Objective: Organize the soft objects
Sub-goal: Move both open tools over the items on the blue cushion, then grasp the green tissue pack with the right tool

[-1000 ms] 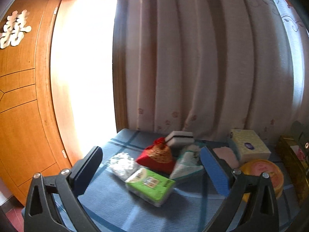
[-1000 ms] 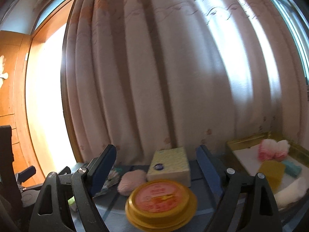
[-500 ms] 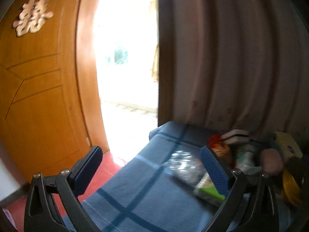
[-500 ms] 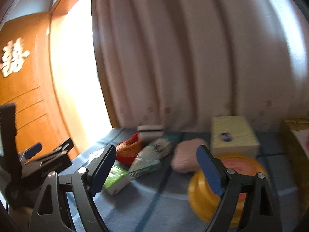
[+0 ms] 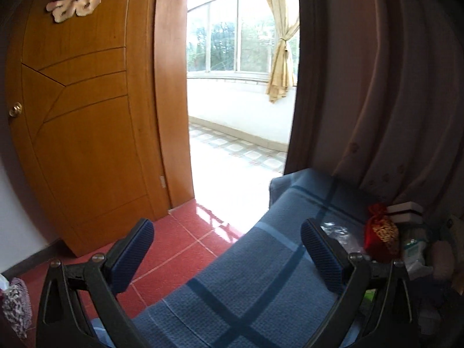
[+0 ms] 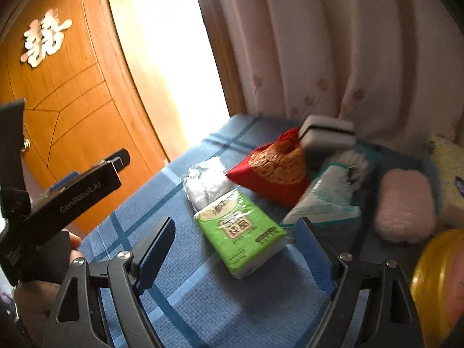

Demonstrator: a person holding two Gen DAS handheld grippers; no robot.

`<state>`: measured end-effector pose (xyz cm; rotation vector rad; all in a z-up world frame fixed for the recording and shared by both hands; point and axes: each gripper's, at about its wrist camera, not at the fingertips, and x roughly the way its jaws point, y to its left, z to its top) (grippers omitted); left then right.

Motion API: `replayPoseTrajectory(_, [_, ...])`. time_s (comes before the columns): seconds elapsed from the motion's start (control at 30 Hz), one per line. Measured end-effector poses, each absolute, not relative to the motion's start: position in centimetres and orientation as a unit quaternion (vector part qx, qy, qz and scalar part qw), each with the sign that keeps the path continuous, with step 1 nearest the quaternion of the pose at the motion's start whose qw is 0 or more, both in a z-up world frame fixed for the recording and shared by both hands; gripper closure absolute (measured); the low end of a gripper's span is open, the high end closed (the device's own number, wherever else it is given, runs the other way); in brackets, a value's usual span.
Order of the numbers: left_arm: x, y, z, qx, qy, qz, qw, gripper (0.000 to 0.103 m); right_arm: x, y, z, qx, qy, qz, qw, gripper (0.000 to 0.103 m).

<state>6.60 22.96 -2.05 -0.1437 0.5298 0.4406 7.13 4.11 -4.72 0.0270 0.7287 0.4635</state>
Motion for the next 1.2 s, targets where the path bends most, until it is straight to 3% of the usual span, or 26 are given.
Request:
replayPoseTrajectory(0.37, [7.6, 23.4, -2.5, -0.067, 0.286, 0.223, 0.930, 0.001, 10.7, 6.2, -6.5, -0.013, 0.423, 0.232, 0.876, 0.017])
replayPoseTrajectory(0.77, [7.6, 23.2, -2.4, -0.065, 0.288, 0.218, 0.930, 0.001, 9.6, 5.2, -6.4, -0.024, 0.419, 0.243, 0.875, 0.033])
replayPoseTrajectory(1.03, [8.8, 22.2, -2.7, -0.060, 0.302, 0.159, 0.938, 0.001, 6.7, -0.9, -2.1, 0.074, 0.274, 0.211, 0.935, 0.033])
replayPoseTrajectory(1.2, [10.7, 19.9, -3.2, -0.068, 0.325, 0.089, 0.939, 0.001, 6.4, -3.2, -1.4, 0.084, 0.241, 0.139, 0.957, 0.033])
